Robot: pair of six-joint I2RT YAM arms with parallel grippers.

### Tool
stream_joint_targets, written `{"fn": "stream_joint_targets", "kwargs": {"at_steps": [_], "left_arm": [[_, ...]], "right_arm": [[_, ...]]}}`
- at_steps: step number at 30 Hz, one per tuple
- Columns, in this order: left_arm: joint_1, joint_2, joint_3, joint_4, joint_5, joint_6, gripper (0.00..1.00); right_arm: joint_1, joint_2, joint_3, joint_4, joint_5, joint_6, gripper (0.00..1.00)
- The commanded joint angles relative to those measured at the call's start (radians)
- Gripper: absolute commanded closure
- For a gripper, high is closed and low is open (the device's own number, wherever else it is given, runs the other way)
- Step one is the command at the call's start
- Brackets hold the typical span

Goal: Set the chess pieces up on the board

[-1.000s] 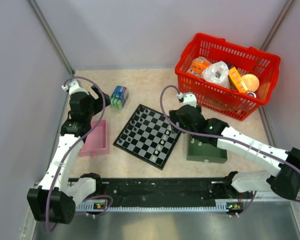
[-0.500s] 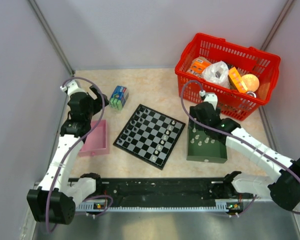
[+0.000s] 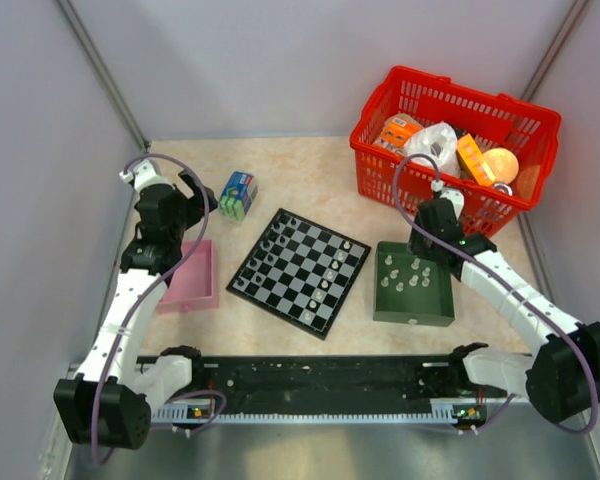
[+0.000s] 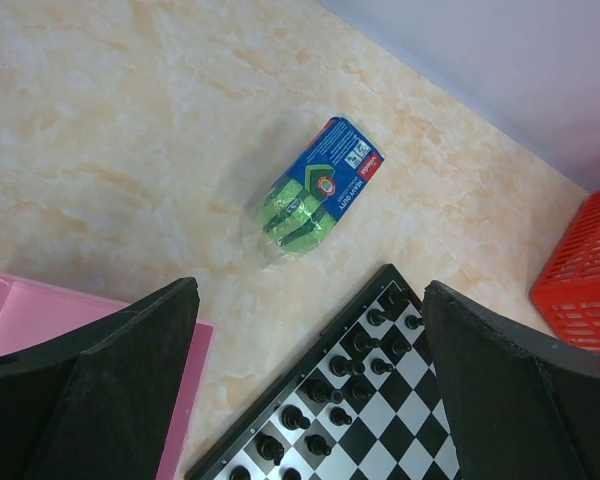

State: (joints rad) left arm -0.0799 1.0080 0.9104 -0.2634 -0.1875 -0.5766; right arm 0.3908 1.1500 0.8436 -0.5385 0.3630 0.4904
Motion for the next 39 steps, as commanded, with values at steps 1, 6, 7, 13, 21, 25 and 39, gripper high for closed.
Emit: {"fn": "stream_joint_targets", "kwargs": {"at_steps": [1, 6, 7, 13, 21, 25, 39], "left_arm": [[0.005, 0.003, 0.001, 0.059, 0.013, 0.012, 0.01], [0.005, -0.009, 0.002, 0.056, -0.001, 0.021, 0.01], [0.005, -0.012, 0.004, 0.055, -0.006, 0.021, 0.01], [0.008, -0.016, 0.041, 0.032, -0.023, 0.034, 0.01], [0.011, -0.016, 0.093, 0.033, -0.033, 0.041, 0.01], [0.012, -0.008, 0.085, 0.036, -0.015, 0.034, 0.01], [0.014, -0.019, 0.064, 0.038, -0.024, 0.035, 0.01]], "right_arm": [[-0.044, 0.037, -0.02, 0.049, -0.082, -0.012, 0.53], [-0.044, 0.077, -0.024, 0.089, -0.182, -0.032, 0.58], [-0.044, 0.086, -0.023, 0.094, -0.2, -0.035, 0.59], [-0.043, 0.113, -0.015, 0.074, -0.214, -0.035, 0.62], [-0.075, 0.011, -0.06, -0.012, -0.035, 0.051, 0.61], [-0.13, 0.008, -0.087, 0.003, -0.072, 0.031, 0.61], [-0.214, 0.096, -0.133, 0.12, -0.217, 0.007, 0.68]]}}
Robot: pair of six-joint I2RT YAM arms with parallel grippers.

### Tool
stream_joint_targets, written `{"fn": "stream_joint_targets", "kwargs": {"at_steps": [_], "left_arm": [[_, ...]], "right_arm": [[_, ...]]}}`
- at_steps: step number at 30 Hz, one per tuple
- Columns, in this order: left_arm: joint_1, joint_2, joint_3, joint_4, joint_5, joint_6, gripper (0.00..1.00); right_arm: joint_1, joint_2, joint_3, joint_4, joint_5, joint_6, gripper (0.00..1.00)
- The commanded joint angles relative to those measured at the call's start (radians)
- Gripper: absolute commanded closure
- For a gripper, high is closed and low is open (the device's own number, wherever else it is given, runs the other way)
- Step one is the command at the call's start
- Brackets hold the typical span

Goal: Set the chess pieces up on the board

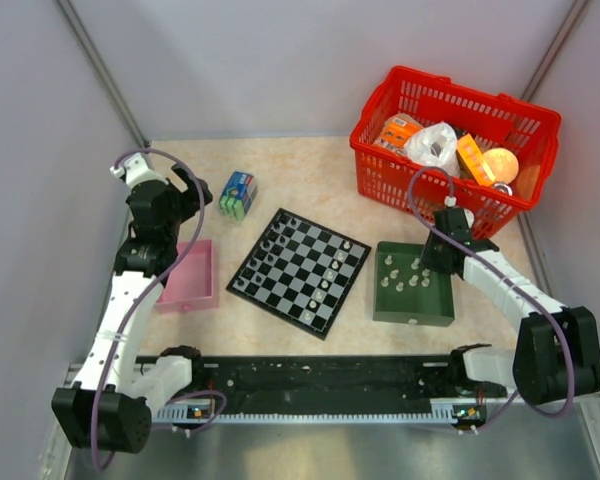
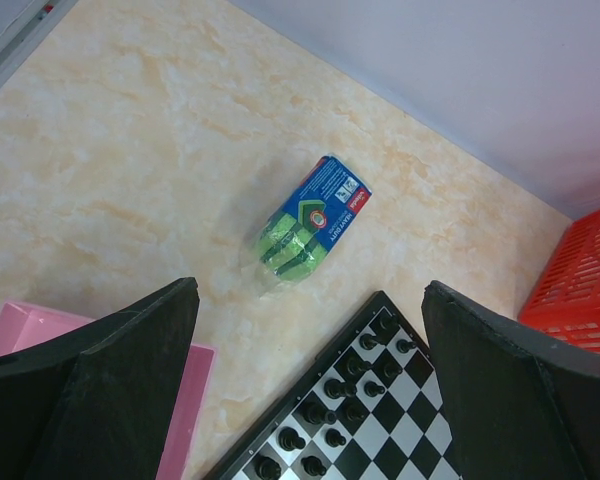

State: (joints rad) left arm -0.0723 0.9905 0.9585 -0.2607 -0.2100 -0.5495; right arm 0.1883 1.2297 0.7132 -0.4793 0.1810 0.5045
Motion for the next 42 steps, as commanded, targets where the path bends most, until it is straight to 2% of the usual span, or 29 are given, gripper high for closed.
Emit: {"fn": "stream_joint_targets", "kwargs": {"at_steps": [1, 30, 42], "left_arm": [[0.006, 0.002, 0.016, 0.035, -0.002, 0.008, 0.01], [0.008, -0.006, 0.009, 0.032, -0.006, 0.003, 0.01], [0.008, -0.004, 0.008, 0.035, 0.0, 0.0, 0.01]], "right_arm": [[-0.013, 0.02, -0.004, 0.064, -0.031, -0.007, 0.68], [-0.043, 0.08, -0.021, 0.1, 0.009, -0.038, 0.71], [-0.044, 0.088, -0.024, 0.105, -0.029, -0.047, 0.73]]}}
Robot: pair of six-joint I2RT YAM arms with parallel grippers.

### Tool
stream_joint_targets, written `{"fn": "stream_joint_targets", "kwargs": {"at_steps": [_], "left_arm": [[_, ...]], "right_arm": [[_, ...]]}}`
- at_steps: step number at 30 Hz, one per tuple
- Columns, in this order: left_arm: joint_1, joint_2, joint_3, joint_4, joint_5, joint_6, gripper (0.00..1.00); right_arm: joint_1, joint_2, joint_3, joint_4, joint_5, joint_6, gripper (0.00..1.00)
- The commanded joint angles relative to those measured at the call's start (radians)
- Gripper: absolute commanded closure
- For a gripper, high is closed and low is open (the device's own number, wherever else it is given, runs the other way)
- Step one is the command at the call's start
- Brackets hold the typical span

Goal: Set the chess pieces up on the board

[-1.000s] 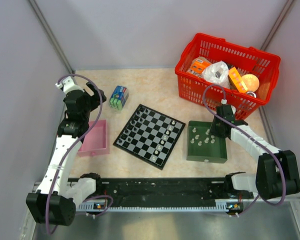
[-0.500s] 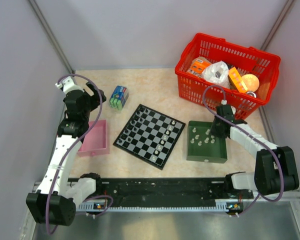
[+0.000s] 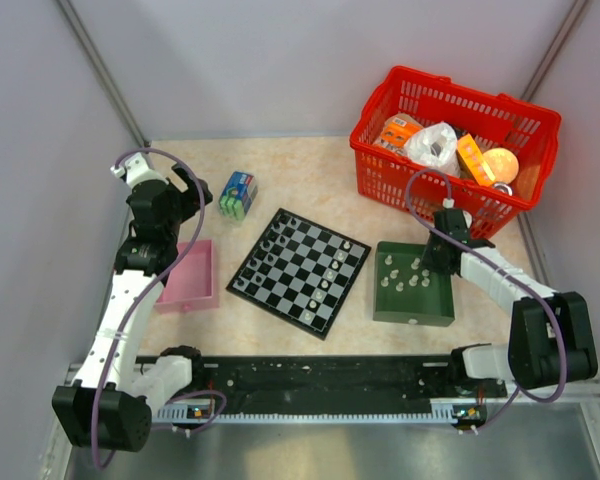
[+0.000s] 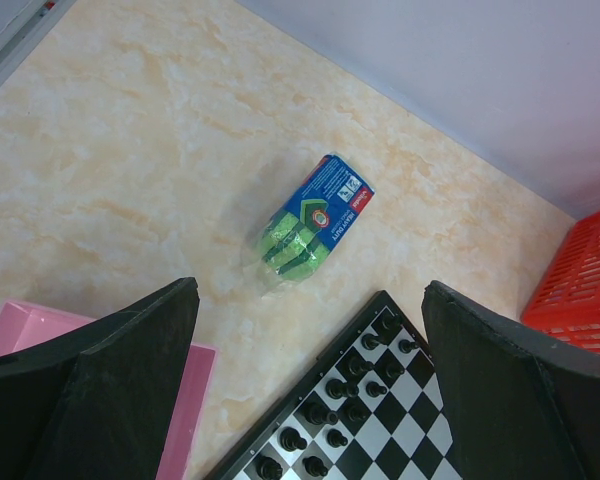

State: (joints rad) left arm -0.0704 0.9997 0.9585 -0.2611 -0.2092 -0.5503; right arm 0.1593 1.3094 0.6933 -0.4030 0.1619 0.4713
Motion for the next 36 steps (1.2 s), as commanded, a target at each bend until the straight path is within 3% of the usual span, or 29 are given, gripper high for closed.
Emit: {"fn": "stream_joint_targets", "kwargs": {"at_steps": [1, 11, 21, 36], "left_arm": [[0.006, -0.012, 0.008, 0.037, -0.001, 0.001, 0.01], [0.006, -0.001, 0.011, 0.043, 0.005, -0.003, 0.01], [0.007, 0.001, 0.008, 0.046, 0.011, -0.003, 0.01], [0.007, -0.033, -0.047, 0.068, 0.025, -0.01, 0.01]], "right_arm": [[-0.015, 0.01, -0.005, 0.029, -0.01, -0.013, 0.73], [-0.017, 0.024, -0.005, 0.027, -0.021, -0.017, 0.76], [-0.017, 0.011, 0.006, 0.013, -0.033, -0.017, 0.9], [0.012, -0.289, 0.15, -0.224, -0.108, -0.03, 0.94]]}}
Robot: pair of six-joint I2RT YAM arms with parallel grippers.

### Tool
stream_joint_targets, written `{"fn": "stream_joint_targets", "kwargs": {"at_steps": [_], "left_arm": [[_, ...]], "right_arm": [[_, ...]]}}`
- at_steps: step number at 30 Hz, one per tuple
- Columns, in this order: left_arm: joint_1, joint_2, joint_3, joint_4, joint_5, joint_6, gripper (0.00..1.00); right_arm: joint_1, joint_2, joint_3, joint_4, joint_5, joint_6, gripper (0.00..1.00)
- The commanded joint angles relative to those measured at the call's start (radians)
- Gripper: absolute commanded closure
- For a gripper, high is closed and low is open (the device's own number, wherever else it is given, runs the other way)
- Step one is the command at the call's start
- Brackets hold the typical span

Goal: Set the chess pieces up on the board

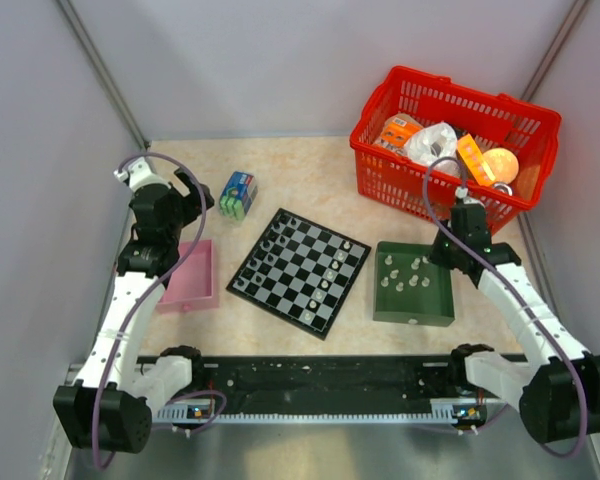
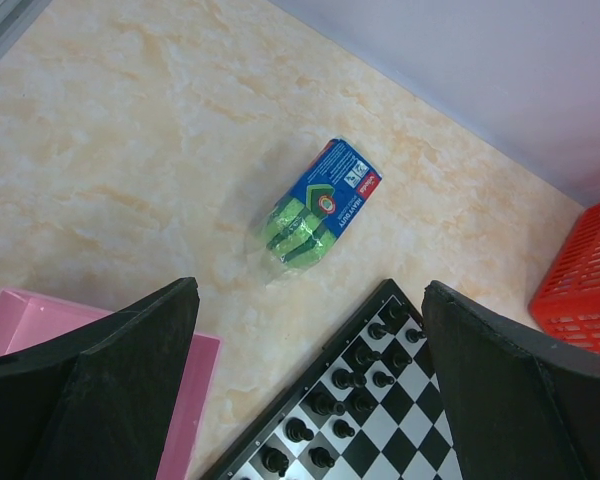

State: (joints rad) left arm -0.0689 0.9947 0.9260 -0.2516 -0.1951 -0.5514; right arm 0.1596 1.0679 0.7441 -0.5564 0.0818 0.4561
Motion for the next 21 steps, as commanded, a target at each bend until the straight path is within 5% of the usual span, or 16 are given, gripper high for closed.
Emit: {"fn": "stream_joint_targets", "kwargs": {"at_steps": [1, 11, 21], "left_arm": [[0.006, -0.028, -0.016, 0.058, 0.014, -0.008, 0.01], [0.007, -0.024, -0.021, 0.074, 0.033, -0.01, 0.01], [0.011, -0.047, -0.021, 0.054, 0.002, 0.004, 0.01]], "right_arm": [[0.024, -0.046, 0.122, -0.076, -0.039, -0.013, 0.94], [0.345, 0.22, 0.349, -0.028, 0.079, -0.008, 0.94], [0.465, 0.519, 0.477, 0.023, 0.122, -0.046, 0.94]]}}
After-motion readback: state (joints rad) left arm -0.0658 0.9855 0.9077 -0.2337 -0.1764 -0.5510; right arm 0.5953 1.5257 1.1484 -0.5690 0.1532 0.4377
